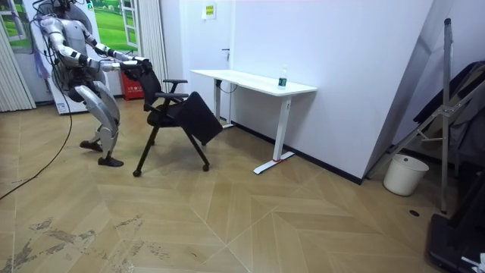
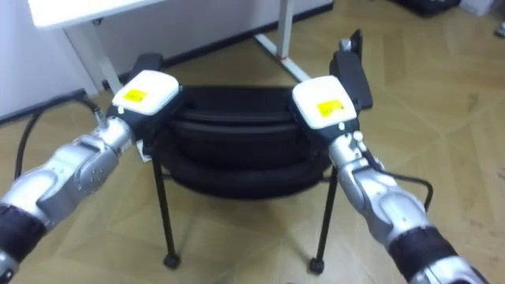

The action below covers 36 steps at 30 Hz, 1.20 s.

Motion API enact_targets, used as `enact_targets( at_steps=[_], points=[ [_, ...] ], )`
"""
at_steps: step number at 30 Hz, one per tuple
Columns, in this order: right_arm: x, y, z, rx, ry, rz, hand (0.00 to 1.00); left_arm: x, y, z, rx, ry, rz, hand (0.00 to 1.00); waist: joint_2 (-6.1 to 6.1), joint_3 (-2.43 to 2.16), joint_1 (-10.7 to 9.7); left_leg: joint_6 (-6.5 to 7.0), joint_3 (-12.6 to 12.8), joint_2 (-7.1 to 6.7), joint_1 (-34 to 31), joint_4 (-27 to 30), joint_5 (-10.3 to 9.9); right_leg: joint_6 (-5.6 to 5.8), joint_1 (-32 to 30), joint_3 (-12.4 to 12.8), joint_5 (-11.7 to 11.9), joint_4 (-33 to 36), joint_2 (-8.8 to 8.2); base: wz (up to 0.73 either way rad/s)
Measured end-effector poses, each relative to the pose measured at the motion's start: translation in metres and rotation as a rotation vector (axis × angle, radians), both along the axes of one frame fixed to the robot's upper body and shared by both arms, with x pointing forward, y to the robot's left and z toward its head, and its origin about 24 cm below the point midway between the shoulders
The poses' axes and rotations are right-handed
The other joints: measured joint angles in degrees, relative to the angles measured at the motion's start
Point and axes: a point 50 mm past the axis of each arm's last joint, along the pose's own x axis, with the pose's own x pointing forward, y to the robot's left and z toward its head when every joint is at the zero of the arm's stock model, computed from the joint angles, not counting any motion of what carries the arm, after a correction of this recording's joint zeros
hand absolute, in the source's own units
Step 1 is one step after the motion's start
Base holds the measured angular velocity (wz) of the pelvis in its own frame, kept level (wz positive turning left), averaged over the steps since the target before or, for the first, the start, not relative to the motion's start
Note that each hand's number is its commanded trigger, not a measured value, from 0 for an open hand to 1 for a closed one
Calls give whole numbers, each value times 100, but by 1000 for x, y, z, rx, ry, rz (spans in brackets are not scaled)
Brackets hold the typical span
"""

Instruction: Push chair

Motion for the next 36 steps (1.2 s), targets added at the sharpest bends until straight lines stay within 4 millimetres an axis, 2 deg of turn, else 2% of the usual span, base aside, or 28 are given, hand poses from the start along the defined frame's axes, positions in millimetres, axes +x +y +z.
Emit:
enact_targets(
  at_steps=[1, 2, 3, 4, 5, 6, 7, 8, 9, 10, 11, 12, 14, 16, 18, 20, 23, 26, 27, 29, 31, 32, 33, 35, 36],
  points=[
    [1, -3, 1, -8, -3, -5, 100, 0, -3, 0, -6, -8, 1, 100, -14, 9, -9, 89, 9, -119, -318, -27, -67, 23, 31, 48, -56, -6, -7, 0],
    [1, -8, 1, -18, 2, -7, 100, 0, -5, -1, -9, -9, -2, 100, -51, 25, 40, 109, 41, -269, -623, -153, -80, 55, 83, 160, -103, -22, -8, -16],
    [0, -9, 1, -20, 5, -6, 100, 0, -6, -2, -9, -7, -3, 100, -55, 29, 63, 109, 54, -330, -812, -248, -79, 80, 117, 211, -119, -44, 0, -36],
    [-1, -11, -1, -20, 10, -5, 100, -1, -7, -3, -7, -6, -12, 100, -56, 35, 83, 105, 93, -417, -1138, -639, -64, 136, 205, 280, -147, -113, 2, -36],
    [-1, -11, -2, -19, 13, -3, 100, -2, -8, -5, -6, -4, -13, 100, -62, 37, 120, 86, 151, -440, -1379, -1286, 46, 202, 282, 370, -182, -161, 3, -35],
    [-1, -11, -2, -17, 12, -1, 100, -2, -7, -5, -6, -7, -14, 100, -64, 38, 129, 97, 153, -462, -1493, -1630, 164, 266, 297, 416, -216, -164, 2, -42],
    [-2, -11, -2, -17, 13, -3, 100, -3, -8, -5, -6, -10, -16, 100, -67, 41, 155, 193, 132, -509, -1638, -2061, 654, 387, 336, 537, -282, -166, -13, -48],
    [-2, -11, -1, -17, 7, -1, 100, -3, -7, -4, -7, -15, -17, 100, -39, 1, 186, 248, 120, -598, -1623, -2289, 1045, 499, 340, 688, -315, -168, -17, -46],
    [-1, -11, 0, -17, 0, 0, 100, -2, -7, -3, -9, -22, -17, 100, -4, -27, 160, 340, 128, -639, -1573, -2328, 1137, 571, 313, 746, -322, -178, -10, -39],
    [-1, -10, 1, -13, -13, -4, 100, -1, -6, 0, -6, -33, -17, 100, -28, -19, 148, 459, 248, -664, -1492, -2380, 1225, 686, 312, 789, -323, -208, -25, -28],
    [-1, -10, 2, -12, -18, -4, 100, 0, -6, 1, -5, -38, -16, 100, -33, -24, 132, 601, 314, -710, -1434, -2397, 1353, 737, 357, 812, -347, -234, -95, -30],
    [-1, -9, 2, -10, -19, -5, 100, 0, -6, 1, -5, -39, -15, 100, -44, -20, 126, 651, 366, -722, -1395, -2393, 1339, 759, 391, 821, -363, -255, -140, -15],
    [-1, -8, 1, -7, -27, -9, 100, 0, -6, 2, -3, -41, -12, 100, -55, -17, -42, 799, 435, -859, -1253, -2413, 1198, 853, 594, 830, -395, -380, -299, 4],
    [-1, -6, 1, 0, -27, -8, 100, 1, -6, 3, -1, -41, -12, 100, -63, -18, -31, 862, 544, -890, -1168, -2368, 1039, 937, 671, 894, -432, -423, -377, -14],
    [-1, -7, 2, -1, -38, -15, 100, 2, -7, 5, 1, -44, -13, 100, -60, -18, -131, 916, 565, -975, -1129, -2342, 920, 1034, 743, 884, -470, -472, -510, -8],
    [0, -9, 6, -5, -62, -16, 100, 3, -10, 10, -1, -60, -20, 100, -52, -25, -185, 1069, 696, -1025, -1120, -2339, 774, 1150, 748, 888, -474, -522, -643, -6],
    [1, -9, 9, -3, -76, -18, 100, 4, -10, 13, 0, -65, -20, 100, -14, -38, -170, 1156, 848, -1023, -1085, -2236, 581, 1169, 685, 776, -390, -160, -778, -24],
    [0, -12, 6, -10, -69, -23, 100, 4, -13, 8, -9, -38, -23, 100, 59, -12, -246, 1199, 909, -1081, -789, -2154, 340, 1156, 610, 873, -40, 448, -906, -10],
    [0, -13, 6, -10, -70, -23, 100, 3, -15, 8, -17, -35, -27, 100, 67, -7, -261, 1211, 914, -1090, -768, -2153, 313, 1160, 571, 904, 37, 534, -906, -6],
    [1, -12, 8, -6, -86, -25, 100, 5, -13, 11, -20, -41, -23, 100, 143, 5, -273, 1278, 932, -1092, -736, -2150, 240, 1138, 309, 1021, 368, 820, -886, -12],
    [2, -13, 10, -6, -97, -30, 100, 7, -14, 14, -20, -50, -25, 100, 192, 21, -289, 1306, 912, -1093, -726, -2152, 182, 1076, 98, 1048, 631, 1049, -870, -15],
    [2, -13, 10, -6, -104, -35, 100, 8, -14, 14, -22, -59, -25, 100, 217, 35, -275, 1374, 858, -1092, -717, -2153, 128, 1046, -65, 1118, 622, 1179, -768, -6],
    [2, -13, 10, -6, -106, -38, 100, 9, -14, 15, -22, -61, -25, 100, 240, 51, -285, 1374, 817, -1090, -708, -2154, 115, 1069, -161, 1118, 566, 1200, -691, 8],
    [0, -14, 8, -4, -108, -49, 100, 12, -14, 14, -17, -57, -23, 100, 285, 93, -327, 1339, 681, -1087, -594, -2197, 82, 1057, -609, 1121, 503, 949, -306, 17],
    [-1, -14, 6, -4, -104, -52, 100, 12, -13, 13, -17, -54, -23, 100, 283, 92, -341, 1322, 655, -1086, -548, -2210, 61, 1041, -704, 1115, 512, 771, -211, 29]
  ],
)
